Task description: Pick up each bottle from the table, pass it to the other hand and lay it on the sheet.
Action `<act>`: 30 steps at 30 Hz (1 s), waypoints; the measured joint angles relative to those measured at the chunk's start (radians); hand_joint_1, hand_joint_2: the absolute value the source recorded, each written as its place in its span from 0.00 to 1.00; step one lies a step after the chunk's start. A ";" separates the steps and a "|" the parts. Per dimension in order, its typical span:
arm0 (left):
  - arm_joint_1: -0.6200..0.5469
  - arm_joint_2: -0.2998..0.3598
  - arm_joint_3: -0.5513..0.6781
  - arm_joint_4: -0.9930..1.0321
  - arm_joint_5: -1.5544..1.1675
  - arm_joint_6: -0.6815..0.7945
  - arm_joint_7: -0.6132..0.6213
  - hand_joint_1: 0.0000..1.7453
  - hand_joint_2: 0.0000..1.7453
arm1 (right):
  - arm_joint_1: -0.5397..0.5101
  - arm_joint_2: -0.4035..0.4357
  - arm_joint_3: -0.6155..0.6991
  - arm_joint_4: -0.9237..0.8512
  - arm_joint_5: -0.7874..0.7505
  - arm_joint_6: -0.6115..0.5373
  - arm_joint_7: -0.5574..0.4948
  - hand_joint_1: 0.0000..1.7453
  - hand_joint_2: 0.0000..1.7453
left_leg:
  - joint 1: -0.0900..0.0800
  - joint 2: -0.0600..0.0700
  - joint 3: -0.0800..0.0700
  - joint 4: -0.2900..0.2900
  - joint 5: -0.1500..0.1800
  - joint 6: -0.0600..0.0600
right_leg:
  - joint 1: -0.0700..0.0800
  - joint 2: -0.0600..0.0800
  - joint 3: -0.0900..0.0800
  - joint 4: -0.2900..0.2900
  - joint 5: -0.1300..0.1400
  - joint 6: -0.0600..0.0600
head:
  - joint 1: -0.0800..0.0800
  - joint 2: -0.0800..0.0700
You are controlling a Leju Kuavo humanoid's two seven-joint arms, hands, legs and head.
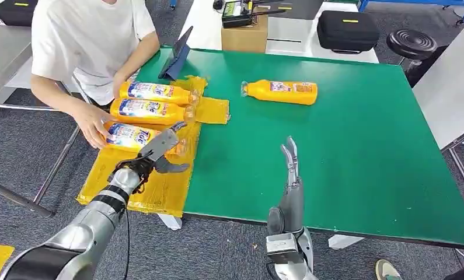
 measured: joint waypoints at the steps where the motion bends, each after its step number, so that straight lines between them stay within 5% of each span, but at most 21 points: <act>1: 0.028 -0.007 0.009 -0.046 0.077 -0.009 -0.029 0.00 1.00 | 0.002 -0.001 0.002 0.000 0.000 -0.018 0.000 0.00 0.00 | 0.000 0.000 0.000 0.000 0.000 0.000 | 0.000 0.000 0.000 0.000 0.000 0.000 | 0.000 0.000; 2: 0.070 -0.017 0.015 -0.126 0.193 -0.036 -0.046 0.00 1.00 | 0.005 -0.001 0.002 -0.002 0.008 -0.041 0.000 0.00 1.00 | 0.000 0.000 0.000 0.000 0.000 0.000 | 0.000 0.000 0.000 0.000 0.000 0.000 | 0.000 0.000; 11: 0.344 -0.083 -0.021 -0.696 0.752 -0.106 -0.051 0.00 1.00 | 0.038 0.009 -0.058 -0.023 0.079 -0.060 0.000 0.00 1.00 | 0.000 0.000 -0.001 0.000 -0.002 -0.001 | 0.000 0.000 -0.001 -0.001 -0.001 0.000 | 0.000 0.000; 14: 0.414 -0.087 -0.043 -0.818 0.824 -0.089 -0.062 0.00 1.00 | 0.039 0.004 -0.110 0.024 0.116 0.036 0.032 0.00 1.00 | 0.000 0.001 0.000 0.000 -0.002 -0.001 | 0.000 0.000 -0.001 -0.001 -0.001 0.000 | 0.000 0.000; 21: 0.490 -0.087 -0.059 -0.938 0.839 -0.080 -0.076 0.00 1.00 | 0.043 -0.006 -0.186 0.089 0.169 0.118 0.077 0.00 1.00 | 0.000 0.000 0.000 0.000 -0.001 -0.001 | 0.000 0.000 0.000 -0.001 -0.001 -0.001 | 0.000 0.000; 30: 0.631 -0.094 -0.083 -1.058 0.636 0.143 -0.174 0.00 1.00 | 0.041 -0.129 -0.302 0.183 0.432 0.198 0.211 0.00 1.00 | -0.002 -0.001 -0.001 0.000 -0.002 0.000 | -0.001 0.000 0.000 -0.001 -0.001 0.000 | 0.000 0.000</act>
